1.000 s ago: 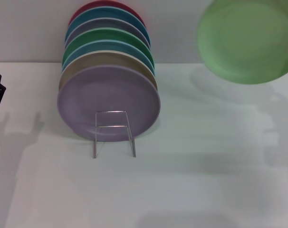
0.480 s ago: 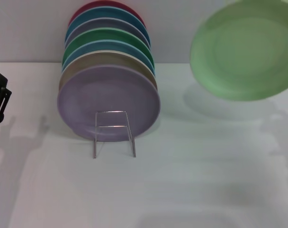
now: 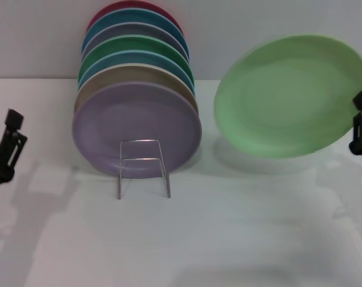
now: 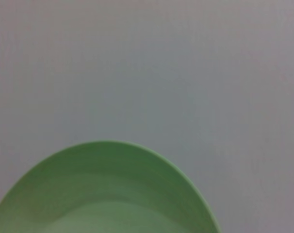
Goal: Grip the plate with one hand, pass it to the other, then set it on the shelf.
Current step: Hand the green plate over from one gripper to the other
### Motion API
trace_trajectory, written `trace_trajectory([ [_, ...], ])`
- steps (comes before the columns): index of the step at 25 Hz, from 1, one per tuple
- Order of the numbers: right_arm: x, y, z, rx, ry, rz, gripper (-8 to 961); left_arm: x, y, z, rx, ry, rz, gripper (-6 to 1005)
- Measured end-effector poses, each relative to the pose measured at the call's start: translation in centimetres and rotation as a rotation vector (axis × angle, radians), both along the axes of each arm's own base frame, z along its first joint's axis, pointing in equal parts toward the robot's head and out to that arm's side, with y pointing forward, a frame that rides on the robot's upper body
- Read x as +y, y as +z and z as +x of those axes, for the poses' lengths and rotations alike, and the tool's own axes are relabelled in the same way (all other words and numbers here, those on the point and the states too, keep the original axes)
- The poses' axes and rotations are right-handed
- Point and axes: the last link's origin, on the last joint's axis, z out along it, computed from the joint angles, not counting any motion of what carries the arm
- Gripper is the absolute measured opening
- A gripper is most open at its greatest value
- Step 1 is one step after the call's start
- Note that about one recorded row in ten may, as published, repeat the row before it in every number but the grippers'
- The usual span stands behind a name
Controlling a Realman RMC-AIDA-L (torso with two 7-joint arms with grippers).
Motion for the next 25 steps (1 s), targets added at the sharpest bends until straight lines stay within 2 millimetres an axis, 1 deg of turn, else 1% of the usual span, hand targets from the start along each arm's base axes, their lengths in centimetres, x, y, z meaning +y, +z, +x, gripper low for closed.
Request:
trace_trajectory([
  [4,-0.5,-0.9,-0.7,-0.007,0.046,-0.036,19,-1.6,-1.0,0.7,0.006,-0.067,-0.053,860],
  [10,-1.4,-1.5,-1.1,-0.011,0.081,-0.058,18,-2.4,-2.0,1.0,0.022,-0.095,-0.113,860],
  [16,-2.2,-2.0,-1.3,-0.022,0.096,-0.068,18,-2.5,-2.6,1.5,0.026,-0.115,-0.137,859],
  [18,-2.5,-2.2,-1.3,-0.021,0.096,-0.073,18,-2.5,-3.2,1.9,0.041,-0.116,-0.144,859],
  [19,-2.9,-2.6,-1.4,-0.029,0.099,-0.083,18,-2.6,-3.7,2.3,0.066,-0.12,-0.151,859],
  [25,-3.9,-3.7,-2.1,-0.043,0.095,-0.076,18,-3.0,-4.5,2.5,0.107,-0.12,-0.166,859],
])
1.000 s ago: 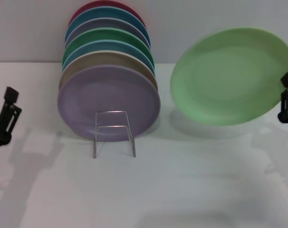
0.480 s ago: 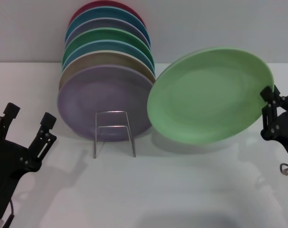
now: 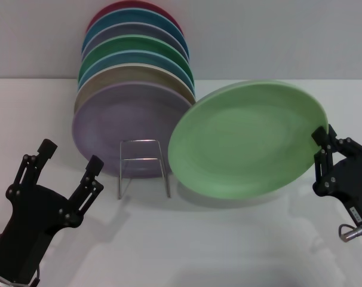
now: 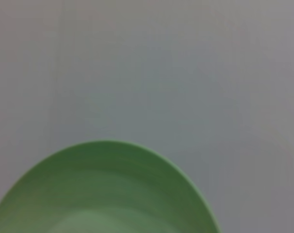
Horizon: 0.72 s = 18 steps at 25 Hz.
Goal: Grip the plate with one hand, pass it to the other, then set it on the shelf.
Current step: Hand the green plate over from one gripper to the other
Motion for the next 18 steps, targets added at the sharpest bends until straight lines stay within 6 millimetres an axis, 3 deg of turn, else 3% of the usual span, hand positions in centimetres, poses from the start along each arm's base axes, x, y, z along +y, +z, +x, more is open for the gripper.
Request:
trace_trajectory([
  [6,-1.5,-1.9,-1.0,-0.076,-0.066,0.064,18,-0.3,-0.1,-0.1,0.012,-0.007,-0.017,859],
  [18,-3.9,-3.4,-2.6,-0.115,-0.11,0.108,19,-0.6,-1.0,0.1,0.069,-0.028,-0.041,860],
])
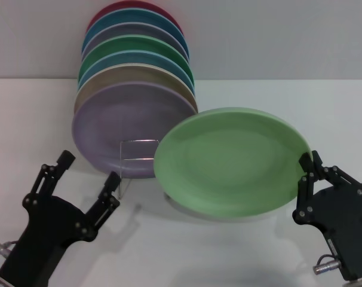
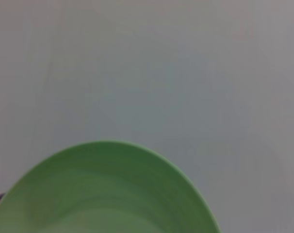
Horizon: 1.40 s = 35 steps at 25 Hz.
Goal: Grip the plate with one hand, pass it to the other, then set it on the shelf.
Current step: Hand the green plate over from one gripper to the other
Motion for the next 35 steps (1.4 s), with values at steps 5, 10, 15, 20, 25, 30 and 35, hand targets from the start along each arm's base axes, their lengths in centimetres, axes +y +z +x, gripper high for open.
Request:
trace_trajectory([
  [5,-1.5,-0.2,-1.0,-0.012,-0.011,0.041,20,-0.2,-0.5,0.2,0.022,-0.01,-0.015,860],
  [10,-2.8,-0.1,-1.4,-0.026,-0.023,0.081,20,-0.2,-0.8,0.2,0.033,-0.005,-0.026,860],
  [15,-3.7,0.2,-1.1,-0.049,-0.052,0.112,19,-0.5,-1.2,0.4,0.038,-0.014,-0.044,860],
  [20,-4.3,0.6,-0.9,-0.064,-0.072,0.15,18,-1.0,-1.7,1.1,0.059,-0.043,-0.043,860],
  [25,-4.4,0.6,-0.8,-0.074,-0.078,0.156,18,-1.0,-1.9,1.2,0.075,-0.051,-0.039,859],
  [30,-4.4,0.5,-0.6,-0.09,-0.08,0.154,18,-0.8,-2.7,1.8,0.086,-0.072,-0.08,848],
  [35,-4.6,0.4,-0.7,-0.095,-0.075,0.144,19,-0.2,-3.8,2.6,0.104,-0.09,-0.136,834],
])
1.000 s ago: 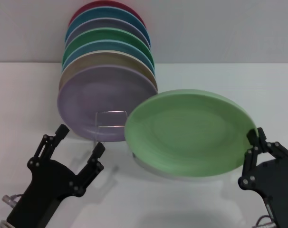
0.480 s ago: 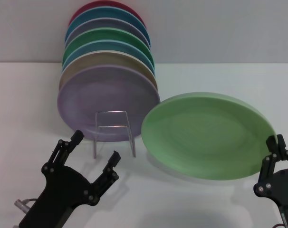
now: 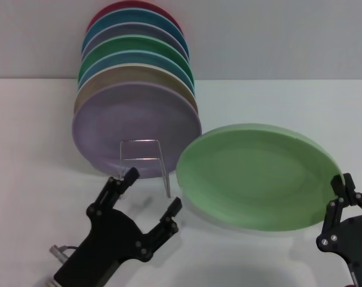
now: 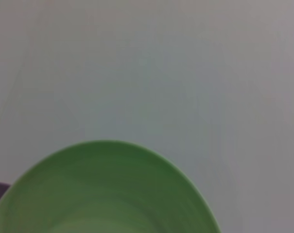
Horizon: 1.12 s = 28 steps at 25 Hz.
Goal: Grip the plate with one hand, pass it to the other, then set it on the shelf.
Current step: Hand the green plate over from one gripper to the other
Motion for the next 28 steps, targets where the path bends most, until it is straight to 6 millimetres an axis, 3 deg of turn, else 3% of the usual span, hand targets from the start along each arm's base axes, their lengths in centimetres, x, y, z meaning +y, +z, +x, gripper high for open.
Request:
trace_trajectory([
  [10,0.5,-0.2,-0.1,-0.021,-0.001,-0.004,19,1.8,-0.7,0.3,0.016,0.061,-0.02,806],
  [28,1.2,-0.6,-0.5,-0.03,0.012,-0.031,19,2.6,-0.9,1.3,0.001,0.044,-0.03,756],
])
